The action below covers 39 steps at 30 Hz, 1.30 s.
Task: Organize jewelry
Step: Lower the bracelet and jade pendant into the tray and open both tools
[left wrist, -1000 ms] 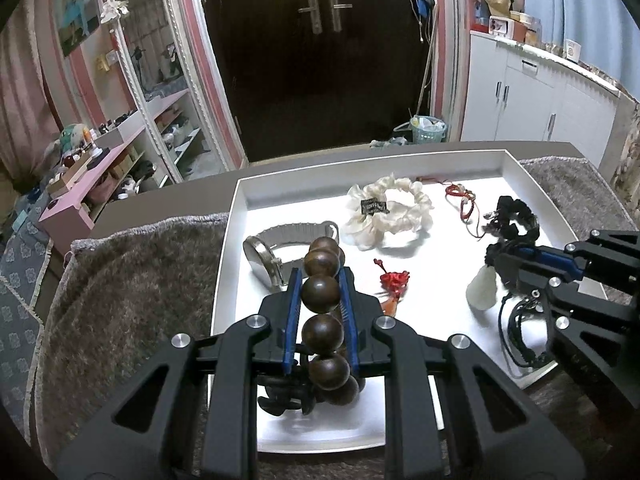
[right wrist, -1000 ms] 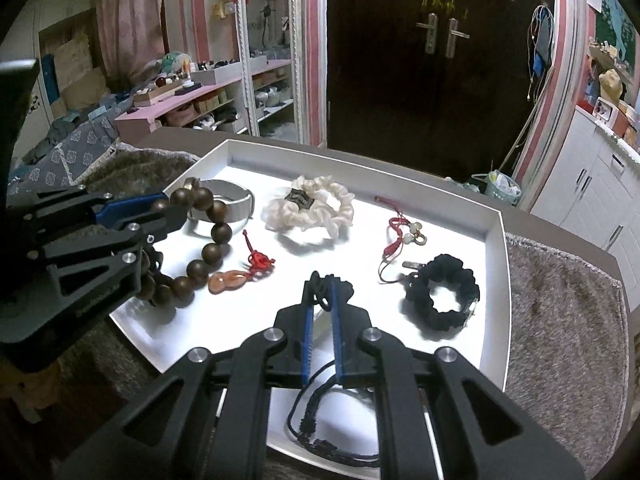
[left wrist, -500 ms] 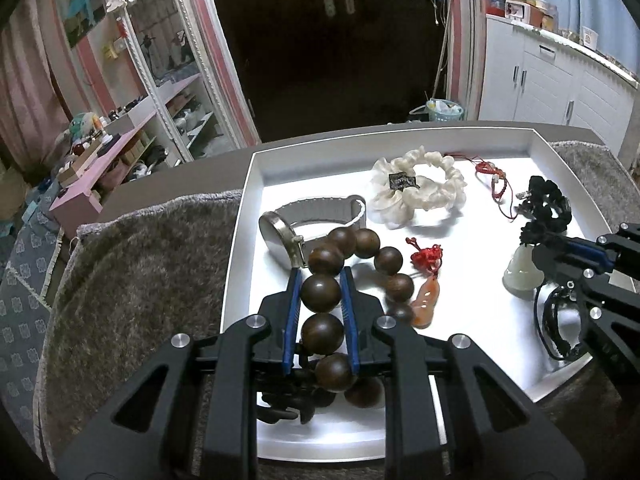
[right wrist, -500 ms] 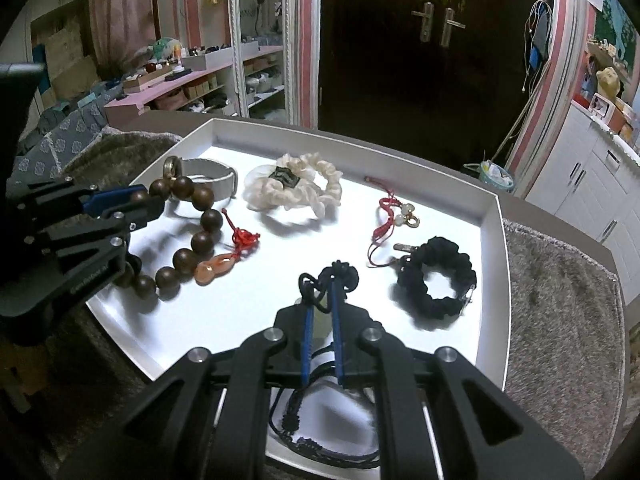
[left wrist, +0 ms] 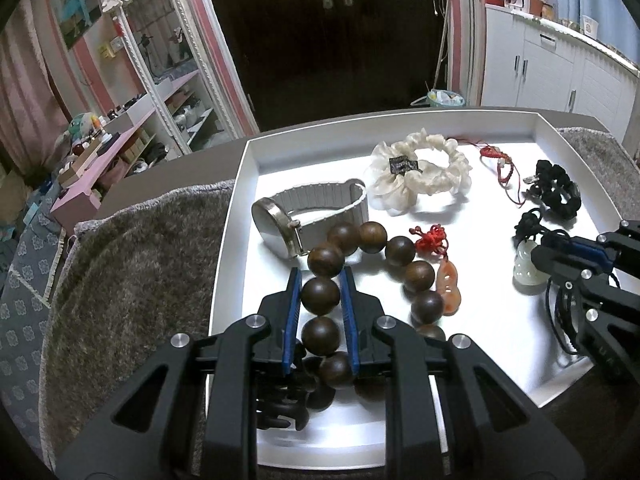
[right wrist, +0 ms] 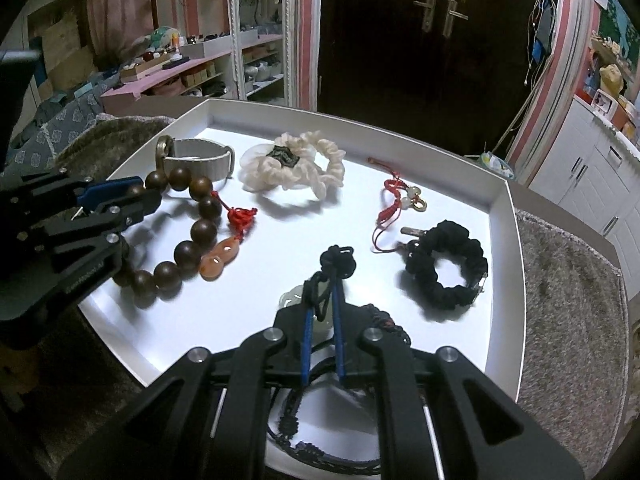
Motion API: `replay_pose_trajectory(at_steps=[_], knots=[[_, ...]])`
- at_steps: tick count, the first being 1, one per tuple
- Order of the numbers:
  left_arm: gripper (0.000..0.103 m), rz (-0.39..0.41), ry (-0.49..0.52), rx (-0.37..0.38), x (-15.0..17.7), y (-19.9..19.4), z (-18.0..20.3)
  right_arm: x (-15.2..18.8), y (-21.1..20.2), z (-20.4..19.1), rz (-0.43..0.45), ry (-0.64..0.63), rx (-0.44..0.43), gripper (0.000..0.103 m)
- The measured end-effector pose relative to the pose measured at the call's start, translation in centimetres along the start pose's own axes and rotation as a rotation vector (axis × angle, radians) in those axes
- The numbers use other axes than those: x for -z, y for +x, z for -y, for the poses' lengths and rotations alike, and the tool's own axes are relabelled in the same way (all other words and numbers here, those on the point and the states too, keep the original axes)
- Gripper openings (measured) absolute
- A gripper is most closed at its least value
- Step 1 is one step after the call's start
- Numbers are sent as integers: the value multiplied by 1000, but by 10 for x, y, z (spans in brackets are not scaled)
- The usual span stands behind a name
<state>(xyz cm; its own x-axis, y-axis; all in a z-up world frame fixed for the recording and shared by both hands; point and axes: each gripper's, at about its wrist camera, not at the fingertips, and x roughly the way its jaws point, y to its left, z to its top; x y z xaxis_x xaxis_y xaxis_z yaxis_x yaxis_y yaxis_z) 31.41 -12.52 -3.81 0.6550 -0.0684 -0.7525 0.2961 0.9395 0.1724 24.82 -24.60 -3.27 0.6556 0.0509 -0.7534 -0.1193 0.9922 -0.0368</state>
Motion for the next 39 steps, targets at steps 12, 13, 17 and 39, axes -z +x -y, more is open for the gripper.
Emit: replay_pose_trajectory(at_steps=[12, 13, 17, 39], knots=[[18, 10, -10, 14, 0, -5, -3, 0, -2, 1, 6, 4, -4, 9], [18, 12, -10, 15, 1, -7, -3, 0, -2, 2, 7, 4, -4, 9], [18, 14, -11, 15, 0, -7, -4, -2, -4, 4, 10, 7, -6, 9], [18, 16, -4, 29, -3, -9, -1, -2, -10, 11, 16, 17, -13, 9]])
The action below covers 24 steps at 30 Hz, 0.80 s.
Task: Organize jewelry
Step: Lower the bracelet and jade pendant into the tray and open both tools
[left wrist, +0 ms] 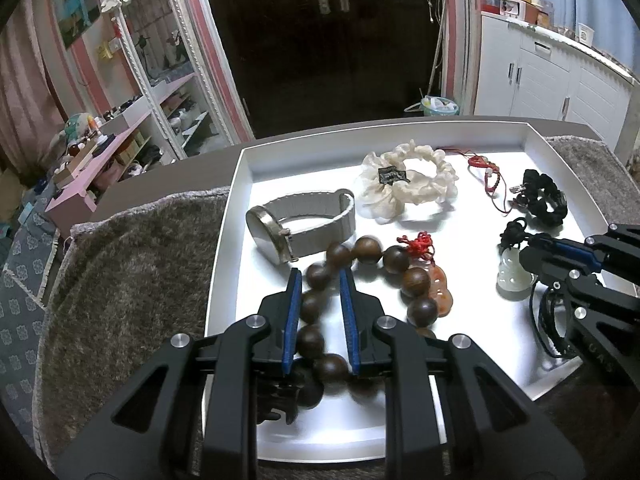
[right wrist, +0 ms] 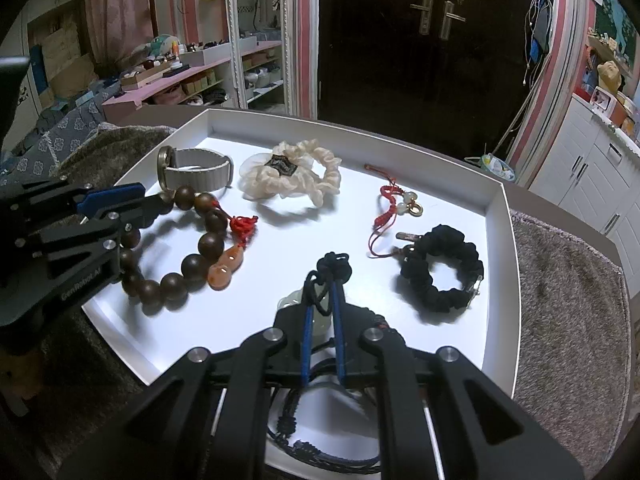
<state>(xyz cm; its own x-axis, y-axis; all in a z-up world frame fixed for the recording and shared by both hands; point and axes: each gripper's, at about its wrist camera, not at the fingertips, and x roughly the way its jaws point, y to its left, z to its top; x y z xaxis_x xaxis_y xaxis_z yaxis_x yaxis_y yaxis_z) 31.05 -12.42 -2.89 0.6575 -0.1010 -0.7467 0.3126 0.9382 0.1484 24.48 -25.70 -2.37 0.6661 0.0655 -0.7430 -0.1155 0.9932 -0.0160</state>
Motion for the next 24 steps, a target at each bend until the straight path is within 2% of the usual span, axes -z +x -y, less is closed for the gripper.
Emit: replay_pose_trajectory(at_steps=[19, 21, 22, 23, 24], knots=[[18, 15, -4, 1, -4, -7, -1, 1, -6, 6, 9, 16, -24, 9], [18, 19, -5, 0, -6, -10, -3, 1, -8, 7, 3, 11, -36, 23], [18, 23, -7, -1, -7, -12, -4, 1, -10, 7, 2, 2, -40, 44], [18, 29, -10, -3, -8, -14, -5, 1, -16, 7, 13, -17, -29, 51], [18, 33, -13, -4, -9, -16, -6, 0, -20, 7, 25, -29, -17, 51]])
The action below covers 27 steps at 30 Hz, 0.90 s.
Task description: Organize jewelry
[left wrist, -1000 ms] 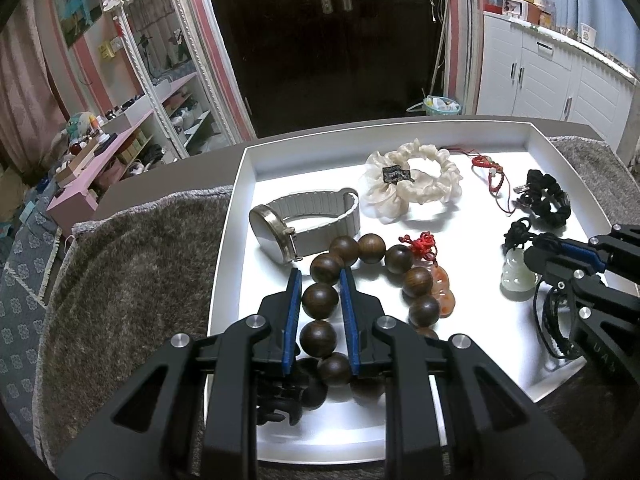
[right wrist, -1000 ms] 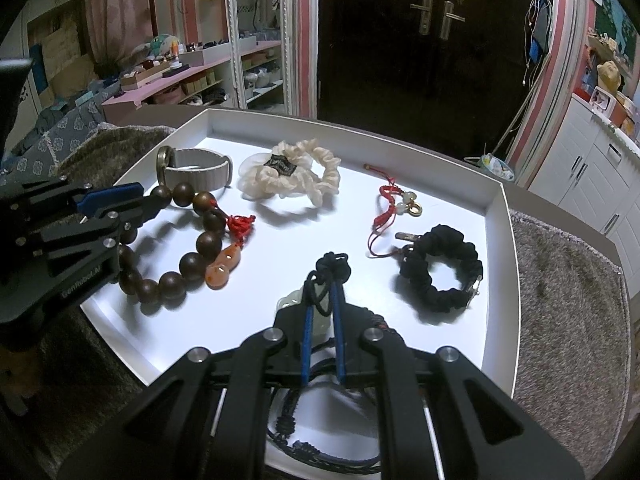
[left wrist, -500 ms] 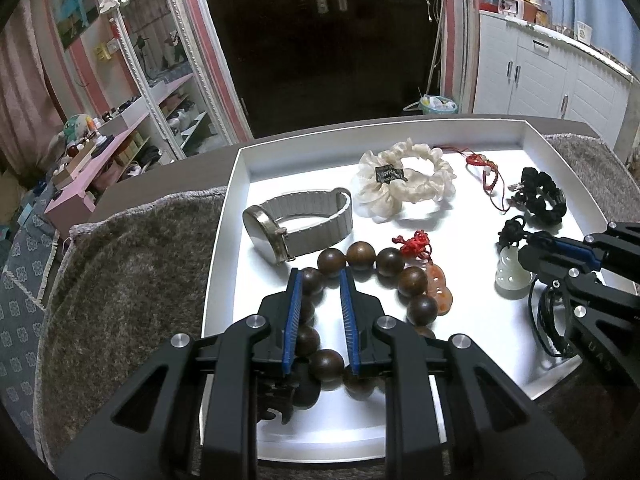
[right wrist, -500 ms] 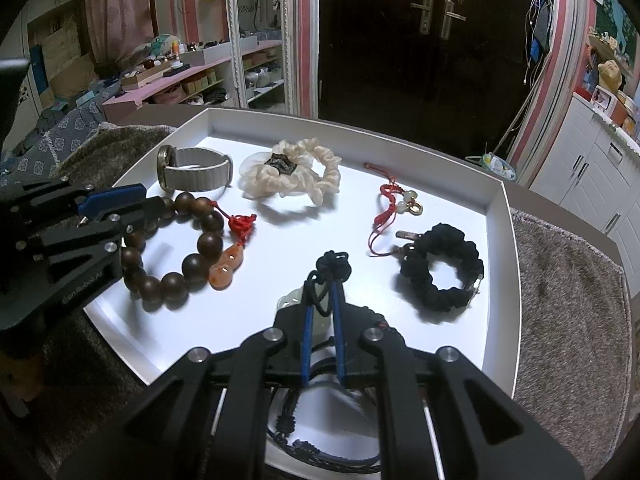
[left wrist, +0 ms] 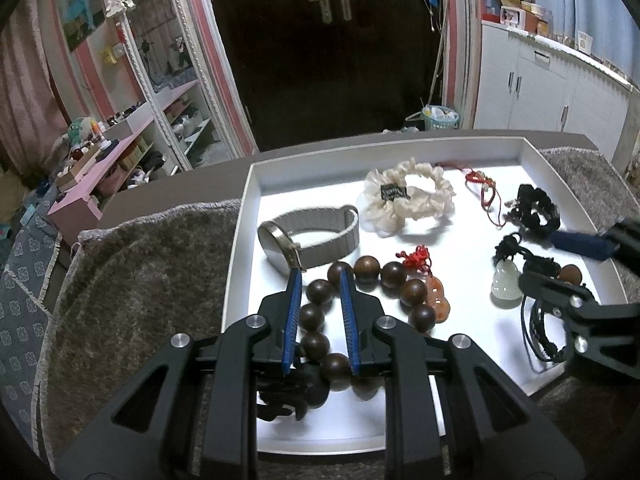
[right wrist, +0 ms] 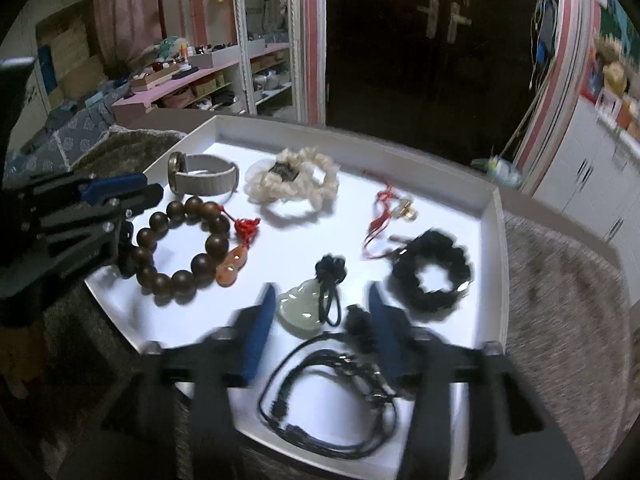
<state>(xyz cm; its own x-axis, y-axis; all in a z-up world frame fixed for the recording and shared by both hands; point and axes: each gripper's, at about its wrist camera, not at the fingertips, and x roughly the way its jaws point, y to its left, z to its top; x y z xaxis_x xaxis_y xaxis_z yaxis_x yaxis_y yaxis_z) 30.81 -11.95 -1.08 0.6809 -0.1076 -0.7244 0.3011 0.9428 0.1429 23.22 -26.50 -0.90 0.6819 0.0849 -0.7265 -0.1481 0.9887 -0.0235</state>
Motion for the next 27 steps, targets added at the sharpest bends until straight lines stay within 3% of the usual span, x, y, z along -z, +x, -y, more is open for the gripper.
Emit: replay_pose_trajectory(at_steps=[7, 10, 13, 14, 15, 17, 21, 27], knots=[[18, 49, -29, -23, -8, -24, -13, -9, -42, 18, 52, 14, 63, 51], [27, 73, -40, -35, -5, -44, -20, -6, -73, 29, 84, 48, 94, 56], [51, 108, -53, -31, 1, -68, -25, 4, -104, 35, 109, 93, 161, 80], [68, 138, -53, -30, 7, -81, -26, 9, -112, 34, 115, 98, 175, 89], [86, 178, -49, -36, 15, -97, -26, 14, -119, 32, 121, 94, 182, 91], [97, 224, -45, -49, 29, -119, -29, 27, -131, 23, 127, 88, 210, 94], [100, 253, -48, -49, 65, -149, -34, 65, -152, 0, 177, 119, 261, 100], [100, 224, -45, -62, 125, -156, -33, 121, -157, -26, 193, 204, 179, 100]])
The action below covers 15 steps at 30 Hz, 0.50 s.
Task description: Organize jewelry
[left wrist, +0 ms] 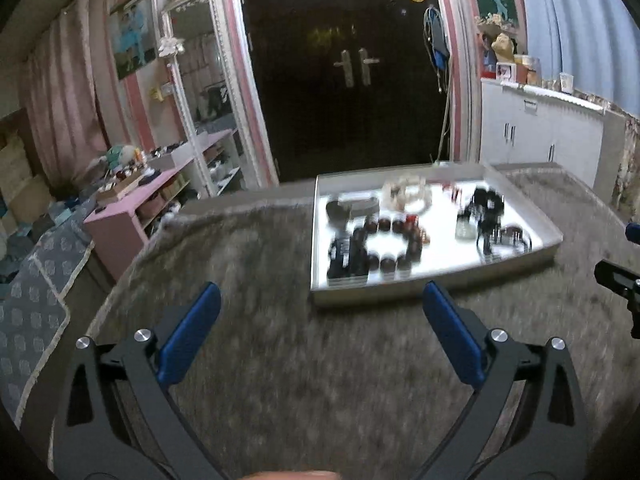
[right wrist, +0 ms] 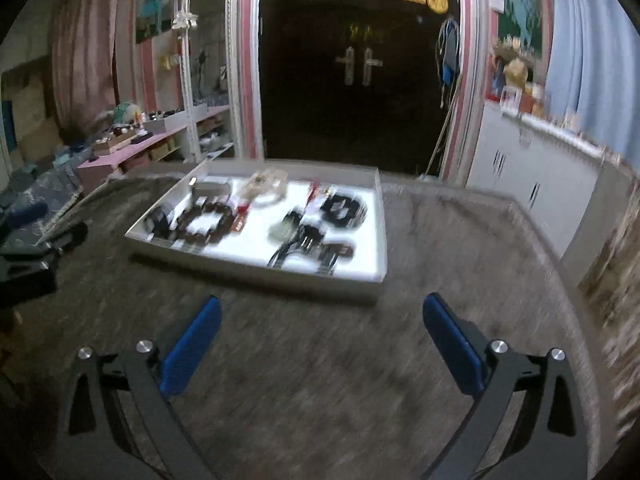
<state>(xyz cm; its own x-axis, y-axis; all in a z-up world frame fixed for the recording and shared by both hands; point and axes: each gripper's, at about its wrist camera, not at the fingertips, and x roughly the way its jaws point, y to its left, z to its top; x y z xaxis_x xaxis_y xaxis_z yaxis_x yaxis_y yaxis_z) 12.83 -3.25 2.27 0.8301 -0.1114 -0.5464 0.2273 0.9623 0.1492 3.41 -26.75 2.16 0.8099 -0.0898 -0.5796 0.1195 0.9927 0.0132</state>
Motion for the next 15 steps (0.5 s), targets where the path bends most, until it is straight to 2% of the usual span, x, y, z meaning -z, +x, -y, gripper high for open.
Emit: replay_pose_trajectory(at_steps=[3, 6, 10, 15], knots=[[100, -19, 0, -11, 23, 1, 3, 19, 3, -6, -6, 2, 23, 100], [100, -42, 45, -34, 38, 6, 13, 29, 5, -11, -5, -14, 48, 100], [100, -2, 11, -8, 47, 2, 11, 36, 5, -12, 7, -14, 56, 100], [100, 48, -11, 4, 52, -4, 12, 42, 1, -11, 67, 15, 48, 100]])
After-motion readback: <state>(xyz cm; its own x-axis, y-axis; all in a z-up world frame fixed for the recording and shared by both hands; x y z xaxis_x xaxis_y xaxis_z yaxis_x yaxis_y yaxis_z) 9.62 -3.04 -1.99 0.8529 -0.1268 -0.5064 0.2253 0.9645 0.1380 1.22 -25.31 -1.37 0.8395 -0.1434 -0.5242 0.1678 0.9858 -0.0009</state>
